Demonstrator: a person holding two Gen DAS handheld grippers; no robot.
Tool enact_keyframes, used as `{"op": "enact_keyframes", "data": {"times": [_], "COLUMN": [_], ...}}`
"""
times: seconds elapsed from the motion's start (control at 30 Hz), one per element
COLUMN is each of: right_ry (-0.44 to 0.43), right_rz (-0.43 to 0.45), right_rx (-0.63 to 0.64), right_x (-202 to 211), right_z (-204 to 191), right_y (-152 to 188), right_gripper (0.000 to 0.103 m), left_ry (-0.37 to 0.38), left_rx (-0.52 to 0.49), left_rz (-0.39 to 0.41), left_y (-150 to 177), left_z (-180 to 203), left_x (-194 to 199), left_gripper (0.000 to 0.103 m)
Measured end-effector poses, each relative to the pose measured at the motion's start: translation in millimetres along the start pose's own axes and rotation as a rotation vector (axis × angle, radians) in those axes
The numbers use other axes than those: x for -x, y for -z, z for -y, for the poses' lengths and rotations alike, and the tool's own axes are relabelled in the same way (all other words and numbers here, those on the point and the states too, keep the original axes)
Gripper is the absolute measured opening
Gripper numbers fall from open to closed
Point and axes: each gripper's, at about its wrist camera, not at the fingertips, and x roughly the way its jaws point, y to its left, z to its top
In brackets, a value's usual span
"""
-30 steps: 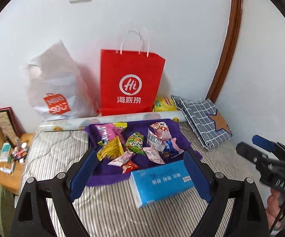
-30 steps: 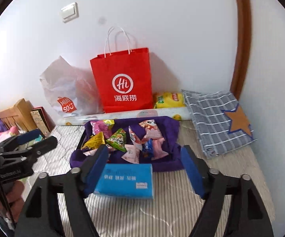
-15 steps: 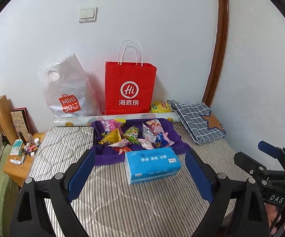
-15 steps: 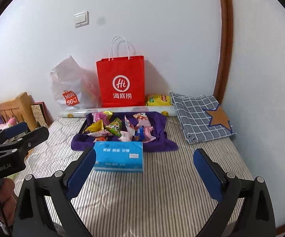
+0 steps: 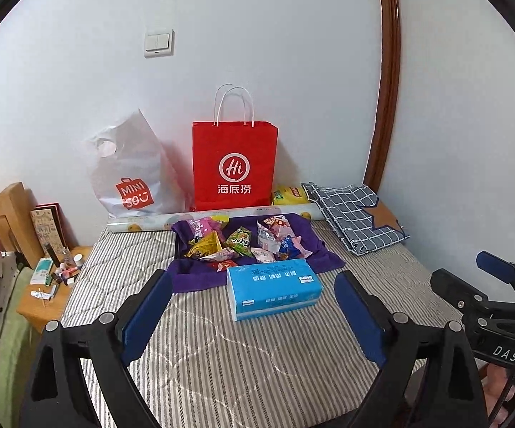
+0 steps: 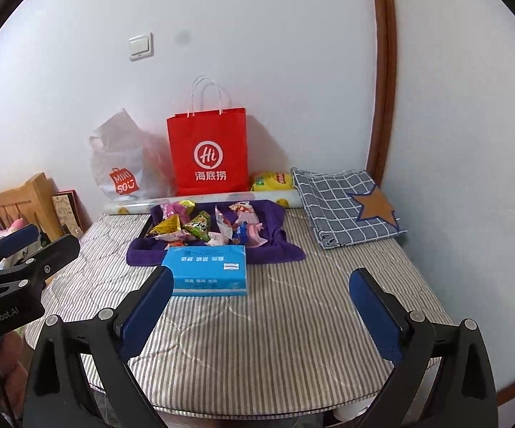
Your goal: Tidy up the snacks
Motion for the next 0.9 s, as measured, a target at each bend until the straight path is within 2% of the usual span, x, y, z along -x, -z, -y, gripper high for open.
{"op": "enact_keyframes", "data": {"times": [0.9], "right_ry": [0.008], "right_rz": [0.001], "right_rx": [-0.024], "right_x": [5.3], "right_z": [8.9], "right_y": [6.4], "right_gripper": [0.098], "left_ry": [-0.007], "left_rx": [-0.007], "left_rz": [-0.007], "left_y": [4.0], "left_z": [4.0], "left_x": [1.0], "left_gripper": [0.092]}}
